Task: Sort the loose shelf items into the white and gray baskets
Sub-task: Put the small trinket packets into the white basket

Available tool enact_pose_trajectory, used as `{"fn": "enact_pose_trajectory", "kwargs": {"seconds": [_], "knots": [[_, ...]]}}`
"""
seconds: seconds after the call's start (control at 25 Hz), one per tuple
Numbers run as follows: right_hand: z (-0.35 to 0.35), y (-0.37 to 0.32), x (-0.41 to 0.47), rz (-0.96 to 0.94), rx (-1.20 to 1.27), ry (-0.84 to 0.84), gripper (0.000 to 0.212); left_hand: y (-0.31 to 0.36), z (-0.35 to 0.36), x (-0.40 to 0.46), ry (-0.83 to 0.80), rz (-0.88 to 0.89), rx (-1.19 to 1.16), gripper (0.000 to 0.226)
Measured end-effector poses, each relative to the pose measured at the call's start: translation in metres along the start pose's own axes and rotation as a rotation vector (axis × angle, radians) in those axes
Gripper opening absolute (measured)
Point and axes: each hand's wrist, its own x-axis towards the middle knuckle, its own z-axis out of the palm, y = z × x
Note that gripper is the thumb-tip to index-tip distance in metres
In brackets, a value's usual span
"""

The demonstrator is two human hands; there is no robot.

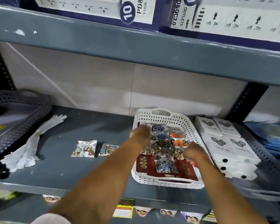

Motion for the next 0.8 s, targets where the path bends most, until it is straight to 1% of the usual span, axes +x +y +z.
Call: {"fn": "enact_pose_trajectory", "kwargs": {"seconds": [0.08, 0.16, 0.24, 0.32, 0.36, 0.44, 0.48, 0.52, 0.56, 0.6, 0.64, 0.68, 0.72, 0.8], "knots": [[-0.001, -0.004, -0.009, -0.049, -0.145, 0.109, 0.044, 0.002, 0.006, 0.0, 0.001, -0.017, 0.114, 0.061], [-0.003, -0.007, -0.018, -0.078, -0.267, 0.163, 0.039, 0.005, 0.013, -0.001, 0.011, -0.004, 0.243, 0.063], [-0.009, -0.014, -0.031, -0.099, -0.34, 0.213, 0.039, 0.004, 0.012, -0.004, 0.099, 0.076, 0.325, 0.059], [-0.017, -0.028, -0.048, -0.131, -0.323, 0.286, 0.038, -0.008, 0.002, -0.011, 0.226, 0.134, 0.256, 0.05], [-0.019, -0.038, -0.054, -0.169, -0.278, 0.333, 0.036, -0.021, -0.005, -0.011, 0.288, 0.115, 0.177, 0.044], [-0.013, -0.063, -0.071, -0.304, -0.12, 0.398, 0.03, -0.06, -0.02, -0.014, 0.375, -0.024, 0.015, 0.035], [-0.004, -0.08, -0.081, -0.389, -0.013, 0.399, 0.028, -0.085, -0.027, -0.018, 0.389, -0.134, -0.068, 0.035], [0.006, -0.097, -0.093, -0.467, 0.101, 0.358, 0.026, -0.113, -0.028, -0.02, 0.382, -0.255, -0.167, 0.037], [0.021, -0.116, -0.105, -0.532, 0.2, 0.276, 0.025, -0.142, -0.029, -0.027, 0.351, -0.38, -0.266, 0.041], [0.039, -0.135, -0.117, -0.581, 0.252, 0.173, 0.026, -0.169, -0.026, -0.034, 0.292, -0.489, -0.323, 0.045], [0.057, -0.152, -0.128, -0.603, 0.24, 0.058, 0.028, -0.191, -0.023, -0.043, 0.216, -0.548, -0.336, 0.048], [0.077, -0.166, -0.133, -0.595, 0.173, -0.042, 0.032, -0.205, -0.018, -0.051, 0.137, -0.563, -0.301, 0.048], [0.096, -0.176, -0.134, -0.57, 0.086, -0.096, 0.036, -0.213, -0.014, -0.056, 0.073, -0.544, -0.263, 0.048], [0.127, -0.184, -0.125, -0.484, -0.074, -0.088, 0.042, -0.219, -0.008, -0.061, 0.06, -0.482, -0.262, 0.05]]}}
